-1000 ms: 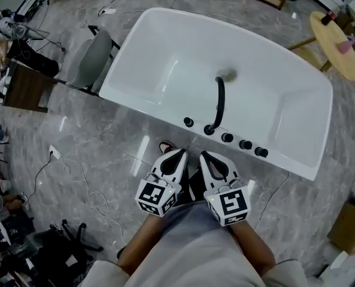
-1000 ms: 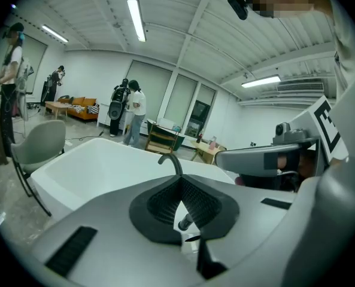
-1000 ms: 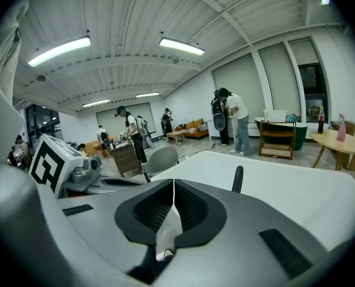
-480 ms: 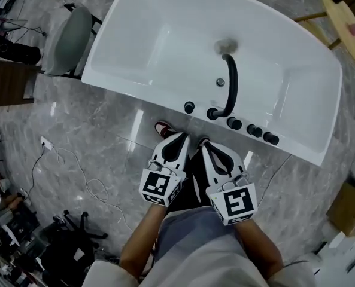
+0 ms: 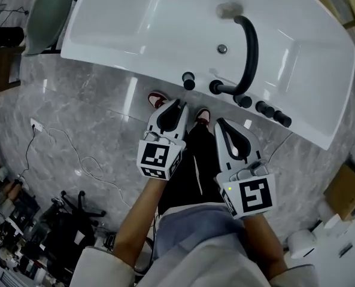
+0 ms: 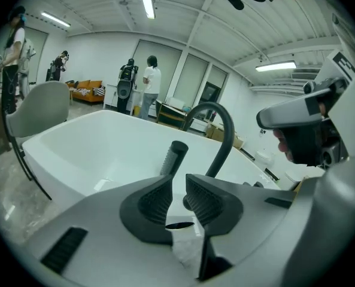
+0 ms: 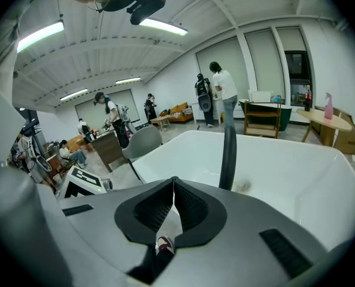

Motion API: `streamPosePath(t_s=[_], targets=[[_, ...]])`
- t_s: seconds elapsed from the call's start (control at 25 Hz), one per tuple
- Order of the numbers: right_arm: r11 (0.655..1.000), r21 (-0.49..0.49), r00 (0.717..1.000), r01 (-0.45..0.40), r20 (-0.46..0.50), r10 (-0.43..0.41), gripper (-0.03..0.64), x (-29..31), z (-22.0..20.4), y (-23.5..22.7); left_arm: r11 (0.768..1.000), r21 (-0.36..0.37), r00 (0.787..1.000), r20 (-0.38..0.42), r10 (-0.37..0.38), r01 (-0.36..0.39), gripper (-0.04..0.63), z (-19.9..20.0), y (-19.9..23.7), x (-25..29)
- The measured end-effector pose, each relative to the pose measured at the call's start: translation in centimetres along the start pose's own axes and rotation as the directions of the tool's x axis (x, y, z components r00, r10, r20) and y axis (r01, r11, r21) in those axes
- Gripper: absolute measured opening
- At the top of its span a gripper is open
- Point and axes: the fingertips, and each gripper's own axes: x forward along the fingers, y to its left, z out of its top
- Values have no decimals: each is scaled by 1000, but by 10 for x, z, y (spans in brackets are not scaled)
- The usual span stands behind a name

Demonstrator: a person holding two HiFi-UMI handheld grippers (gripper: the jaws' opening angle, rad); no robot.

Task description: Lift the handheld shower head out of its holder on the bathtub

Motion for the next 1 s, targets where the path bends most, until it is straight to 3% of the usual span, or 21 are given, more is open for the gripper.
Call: streamPosePath(t_s=[0.28, 0.64, 1.0], targets=[[1000, -3, 998, -11, -58, 11, 20, 10, -36, -2, 998, 32, 997, -57, 57, -55, 157, -41, 16, 45], [1000, 19, 996, -9, -87, 10, 20, 20, -53, 0, 998, 17, 997, -32, 69, -69, 163, -56, 33, 79], [999, 43, 994, -10, -105, 14, 20, 32, -62, 0, 996, 76, 996, -79, 49, -43, 163, -76, 39, 104]])
